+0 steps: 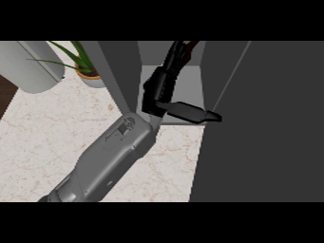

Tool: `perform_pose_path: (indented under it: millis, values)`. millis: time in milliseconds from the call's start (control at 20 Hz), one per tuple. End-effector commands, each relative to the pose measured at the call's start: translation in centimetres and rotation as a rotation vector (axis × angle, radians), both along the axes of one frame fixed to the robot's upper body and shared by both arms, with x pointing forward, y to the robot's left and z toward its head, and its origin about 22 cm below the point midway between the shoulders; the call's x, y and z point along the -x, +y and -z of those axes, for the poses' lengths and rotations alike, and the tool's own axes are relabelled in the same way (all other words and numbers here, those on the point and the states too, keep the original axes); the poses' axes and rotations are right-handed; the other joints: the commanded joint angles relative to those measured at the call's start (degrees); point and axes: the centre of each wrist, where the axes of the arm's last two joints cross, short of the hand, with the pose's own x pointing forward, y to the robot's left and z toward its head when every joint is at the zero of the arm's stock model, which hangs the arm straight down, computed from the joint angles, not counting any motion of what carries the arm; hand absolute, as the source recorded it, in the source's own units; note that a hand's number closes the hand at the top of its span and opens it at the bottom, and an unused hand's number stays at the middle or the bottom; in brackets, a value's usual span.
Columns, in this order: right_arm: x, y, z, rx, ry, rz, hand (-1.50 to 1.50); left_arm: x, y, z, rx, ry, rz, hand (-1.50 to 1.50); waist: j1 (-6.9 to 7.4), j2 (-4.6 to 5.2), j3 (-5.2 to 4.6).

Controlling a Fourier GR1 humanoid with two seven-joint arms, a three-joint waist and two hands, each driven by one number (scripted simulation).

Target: Pick up the wine, place it into the cabinet and close the cabinet

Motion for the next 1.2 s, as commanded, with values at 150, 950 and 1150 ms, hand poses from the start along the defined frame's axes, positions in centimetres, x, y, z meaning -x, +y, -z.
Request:
perform_pose_path:
  millis: [150,950,1150]
  values:
    - [1.5,-0.6,0.1,0.014,-0.03,-0.005,-1.5,8.1,-1.4,-0.5,0.097,0.032,-0.02,-1.5,0.1,0.02,0.02]
    - [1.9,0.4,0.1,0.002,-0.015,0.005,-1.5,19.1,3.4,-0.3,0.194,0.084,0.009,1.5,-0.73,0.59,-0.01]
    - [2.3,1.1,-0.8,0.01,-0.033,-0.039,-1.5,22.0,6.0,0.5,0.193,0.091,0.036,1.5,-0.52,0.52,-0.05]
